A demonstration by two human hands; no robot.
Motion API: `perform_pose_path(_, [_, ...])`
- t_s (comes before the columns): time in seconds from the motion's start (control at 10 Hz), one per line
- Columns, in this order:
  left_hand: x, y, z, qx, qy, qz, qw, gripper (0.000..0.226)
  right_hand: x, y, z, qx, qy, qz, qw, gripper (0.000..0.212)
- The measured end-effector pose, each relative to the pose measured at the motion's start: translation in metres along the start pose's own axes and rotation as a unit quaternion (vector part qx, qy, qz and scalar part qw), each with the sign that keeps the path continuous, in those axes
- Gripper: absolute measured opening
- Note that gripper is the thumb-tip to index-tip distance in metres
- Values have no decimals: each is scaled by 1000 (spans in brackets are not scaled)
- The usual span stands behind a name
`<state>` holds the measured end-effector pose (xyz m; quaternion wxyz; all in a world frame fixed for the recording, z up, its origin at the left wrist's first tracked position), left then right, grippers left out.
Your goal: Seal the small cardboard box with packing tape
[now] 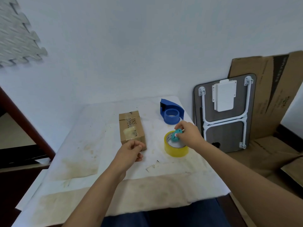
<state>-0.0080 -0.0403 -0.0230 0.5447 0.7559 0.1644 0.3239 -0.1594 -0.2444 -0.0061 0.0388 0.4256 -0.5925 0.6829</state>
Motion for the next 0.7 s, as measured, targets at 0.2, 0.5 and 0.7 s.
perform_pose_path(0.2, [4, 4, 0, -3, 2, -1, 1000, 18, -18, 0, 4, 55, -13, -138, 989, 19])
perform_pose_path(0.5, [2, 5, 0, 0, -13, -1, 1000, 18, 9, -29, 3, 152, 95, -130, 975, 22])
perform_pose_path(0.7, [12, 39, 1, -14, -31, -2, 999, 17, 31, -102, 18, 263, 72, -78, 959, 27])
Point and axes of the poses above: each hand's wrist, its own z-axis towards the middle knuckle, its own x-axis out of the back of the hand, y = z × x, the point moved 9 cm from there along z, towards the middle knuckle, and after that the axes turned 4 degrees about z, right-handed, at the moved point
